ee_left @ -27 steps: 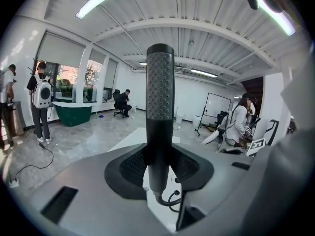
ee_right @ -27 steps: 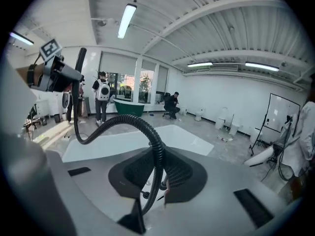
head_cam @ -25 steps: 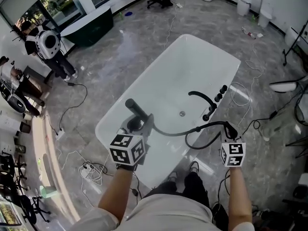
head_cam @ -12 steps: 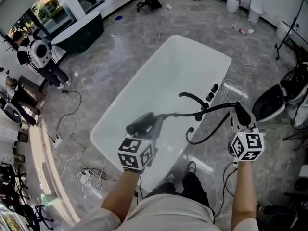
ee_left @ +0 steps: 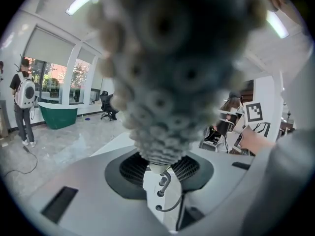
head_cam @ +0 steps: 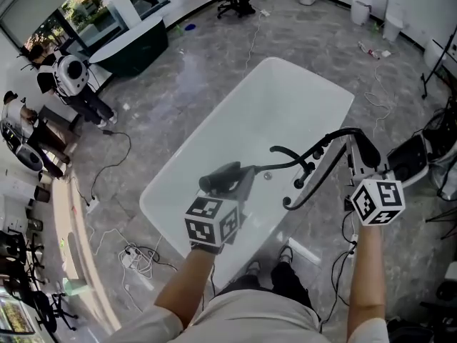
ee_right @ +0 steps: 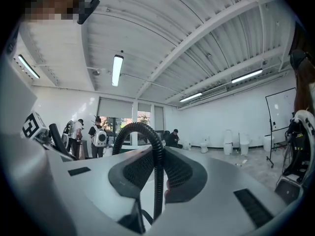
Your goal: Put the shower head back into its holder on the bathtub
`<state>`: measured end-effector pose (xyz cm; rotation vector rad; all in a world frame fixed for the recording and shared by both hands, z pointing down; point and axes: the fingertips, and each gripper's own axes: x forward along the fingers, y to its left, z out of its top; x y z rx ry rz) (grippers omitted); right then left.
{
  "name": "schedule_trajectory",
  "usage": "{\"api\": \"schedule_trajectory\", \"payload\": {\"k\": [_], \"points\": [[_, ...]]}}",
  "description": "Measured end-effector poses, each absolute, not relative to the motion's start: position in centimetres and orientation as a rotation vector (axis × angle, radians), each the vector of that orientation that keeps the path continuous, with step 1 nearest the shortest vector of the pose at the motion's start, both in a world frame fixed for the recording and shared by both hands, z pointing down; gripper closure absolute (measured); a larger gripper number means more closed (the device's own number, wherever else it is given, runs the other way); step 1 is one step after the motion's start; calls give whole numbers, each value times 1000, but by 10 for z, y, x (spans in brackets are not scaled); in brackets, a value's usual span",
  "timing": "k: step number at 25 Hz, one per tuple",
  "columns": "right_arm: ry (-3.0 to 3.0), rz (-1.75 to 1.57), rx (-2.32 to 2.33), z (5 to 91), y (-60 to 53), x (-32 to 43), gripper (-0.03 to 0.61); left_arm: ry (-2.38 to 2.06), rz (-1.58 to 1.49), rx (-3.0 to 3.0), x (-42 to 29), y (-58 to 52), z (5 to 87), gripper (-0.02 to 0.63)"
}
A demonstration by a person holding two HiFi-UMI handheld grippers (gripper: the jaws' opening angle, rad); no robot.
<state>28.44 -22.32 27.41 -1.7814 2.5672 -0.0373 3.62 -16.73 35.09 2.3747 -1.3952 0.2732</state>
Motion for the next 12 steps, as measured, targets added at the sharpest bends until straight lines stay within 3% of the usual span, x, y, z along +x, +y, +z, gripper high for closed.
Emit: {"api": "schedule_trajectory", "payload": {"k": [12], "points": [[2671, 38, -1503, 233, -268, 246, 511, -1565, 235, 2333, 45, -192, 327, 482]]}}
